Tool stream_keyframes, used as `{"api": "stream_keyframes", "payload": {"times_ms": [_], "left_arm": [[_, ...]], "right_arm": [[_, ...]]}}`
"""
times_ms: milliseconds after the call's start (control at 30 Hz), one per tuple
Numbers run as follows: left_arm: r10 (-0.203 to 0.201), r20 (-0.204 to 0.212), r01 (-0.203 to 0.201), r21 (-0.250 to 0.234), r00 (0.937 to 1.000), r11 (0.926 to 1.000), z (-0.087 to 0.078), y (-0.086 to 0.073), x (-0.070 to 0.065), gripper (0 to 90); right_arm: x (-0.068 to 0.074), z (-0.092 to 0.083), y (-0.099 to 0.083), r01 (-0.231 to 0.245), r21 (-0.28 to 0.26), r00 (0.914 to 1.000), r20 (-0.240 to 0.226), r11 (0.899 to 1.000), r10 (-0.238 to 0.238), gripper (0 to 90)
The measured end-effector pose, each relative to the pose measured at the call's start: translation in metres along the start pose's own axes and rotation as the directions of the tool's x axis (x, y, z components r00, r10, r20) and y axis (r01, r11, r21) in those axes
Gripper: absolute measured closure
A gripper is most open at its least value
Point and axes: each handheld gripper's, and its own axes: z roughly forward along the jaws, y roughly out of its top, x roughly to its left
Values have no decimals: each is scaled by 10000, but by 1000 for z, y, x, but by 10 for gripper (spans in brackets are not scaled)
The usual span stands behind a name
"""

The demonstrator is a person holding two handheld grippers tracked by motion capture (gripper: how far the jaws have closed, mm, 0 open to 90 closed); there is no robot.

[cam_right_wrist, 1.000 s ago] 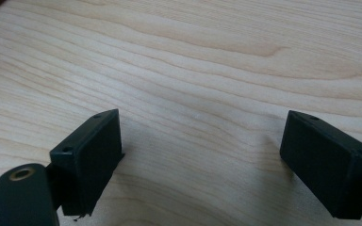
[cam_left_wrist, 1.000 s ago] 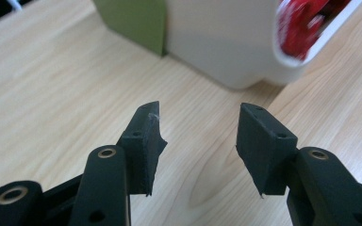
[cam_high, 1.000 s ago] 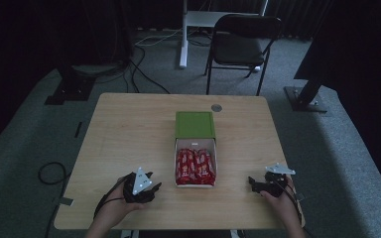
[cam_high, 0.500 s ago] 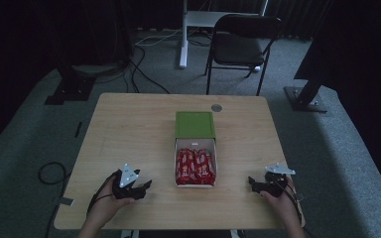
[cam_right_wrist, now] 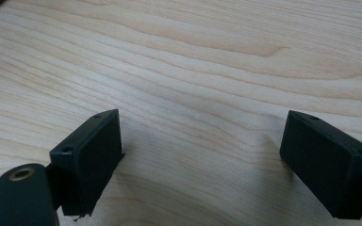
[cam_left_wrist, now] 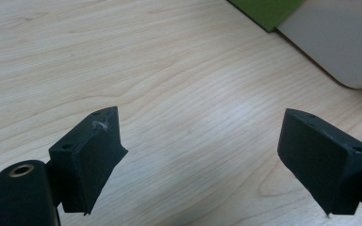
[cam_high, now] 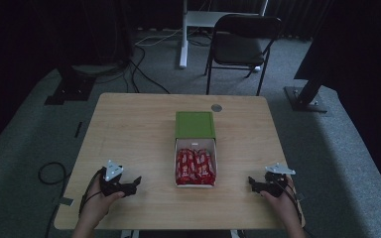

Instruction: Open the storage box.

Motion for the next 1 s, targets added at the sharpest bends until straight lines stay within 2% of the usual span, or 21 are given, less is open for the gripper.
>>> {"api": "stream_keyframes", "payload": {"times_ms": [67, 167, 233, 267, 333, 500, 633, 733, 833, 1000], "left_arm": [[-231, -181, 231, -35, 9996, 9997, -1, 0, 4, 151], [-162, -371, 163, 22, 9992, 9999, -2, -1, 6, 151], [-437, -349, 440, 70, 9984, 9990, -2, -2, 8, 142], [-559, -412, 564, 112, 9976, 9983, -2, -3, 10, 106], [-510, -553, 526, 286, 9972, 9982, -2, -5, 12, 101], [-939, -1003, 980, 364, 9905, 9945, -1, -8, 20, 65], [-1124, -1321, 1189, 422, 9848, 9920, -1, -12, 25, 47], [-995, -1486, 1097, 626, 9839, 9920, 0, -14, 29, 51], [-909, -1776, 1052, 729, 9799, 9918, 2, -17, 31, 57], [-1093, -1989, 1257, 713, 9739, 9895, 4, -21, 34, 56]], "right_arm": [[0, 0, 0, 1, 1, 10000, 1, 10000, -1, 126], [0, 0, 0, 3, -1, 10000, 1, 10000, -3, 126], [0, 0, 0, 1, -1, 10000, 1, 10000, -1, 126], [0, 0, 0, 0, -1, 10000, 0, 10000, 0, 126], [0, 0, 0, -3, 0, 10000, 0, 10000, 3, 126], [0, 0, 0, 2, -1, 10000, 1, 10000, -2, 126], [0, 0, 0, 0, 0, 10000, -1, 10000, 0, 126], [0, 0, 0, 3, 2, 10000, 7, 10000, -3, 124], [0, 0, 0, -1, 3, 10000, 7, 10000, 1, 124], [0, 0, 0, 48, 28, 10000, -52, 10000, -48, 112]]}}
